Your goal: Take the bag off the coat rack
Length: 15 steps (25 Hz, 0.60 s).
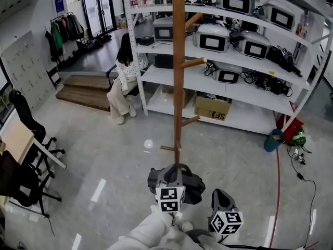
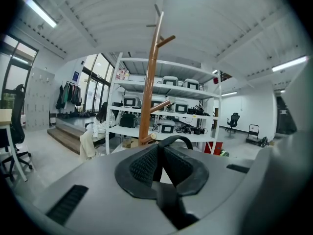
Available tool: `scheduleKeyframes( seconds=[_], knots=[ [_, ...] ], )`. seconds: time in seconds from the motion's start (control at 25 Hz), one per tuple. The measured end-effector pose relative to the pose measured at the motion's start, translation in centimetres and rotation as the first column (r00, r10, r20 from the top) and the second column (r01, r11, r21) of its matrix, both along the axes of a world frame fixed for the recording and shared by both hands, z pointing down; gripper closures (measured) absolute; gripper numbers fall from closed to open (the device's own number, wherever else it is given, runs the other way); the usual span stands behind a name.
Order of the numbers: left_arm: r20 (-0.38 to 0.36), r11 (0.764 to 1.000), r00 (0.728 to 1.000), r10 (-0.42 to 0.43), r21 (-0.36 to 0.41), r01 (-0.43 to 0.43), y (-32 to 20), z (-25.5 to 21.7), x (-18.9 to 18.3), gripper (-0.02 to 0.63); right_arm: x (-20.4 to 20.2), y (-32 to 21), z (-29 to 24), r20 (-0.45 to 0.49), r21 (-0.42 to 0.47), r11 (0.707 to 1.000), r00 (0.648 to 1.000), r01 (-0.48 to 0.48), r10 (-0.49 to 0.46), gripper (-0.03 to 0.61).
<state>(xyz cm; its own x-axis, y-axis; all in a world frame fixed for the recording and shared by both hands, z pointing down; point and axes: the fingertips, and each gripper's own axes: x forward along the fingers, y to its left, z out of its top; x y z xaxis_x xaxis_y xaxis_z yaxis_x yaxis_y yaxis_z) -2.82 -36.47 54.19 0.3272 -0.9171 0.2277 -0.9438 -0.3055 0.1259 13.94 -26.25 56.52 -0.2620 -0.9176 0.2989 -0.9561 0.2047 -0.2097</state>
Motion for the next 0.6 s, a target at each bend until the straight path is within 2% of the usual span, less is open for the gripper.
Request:
scheduleKeyframes(
  seconds=[0.4, 0.6],
  knots=[
    [-0.019, 0.998, 0.999, -0.040, -0.042, 0.039, 6.6, -0.2, 0.6, 0.586, -4.8, -0.5, -0.9, 0.027, 0.030, 0.982, 0.982, 0.185, -0.185, 0.566],
    [0.010, 0.997, 0.997, -0.071, -0.010, 0.071, 9.9, -0.8, 0.8, 0.587, -5.2, 0.2, -1.1, 0.048, 0.042, 0.970, 0.970, 0.238, -0.240, 0.566]
  ],
)
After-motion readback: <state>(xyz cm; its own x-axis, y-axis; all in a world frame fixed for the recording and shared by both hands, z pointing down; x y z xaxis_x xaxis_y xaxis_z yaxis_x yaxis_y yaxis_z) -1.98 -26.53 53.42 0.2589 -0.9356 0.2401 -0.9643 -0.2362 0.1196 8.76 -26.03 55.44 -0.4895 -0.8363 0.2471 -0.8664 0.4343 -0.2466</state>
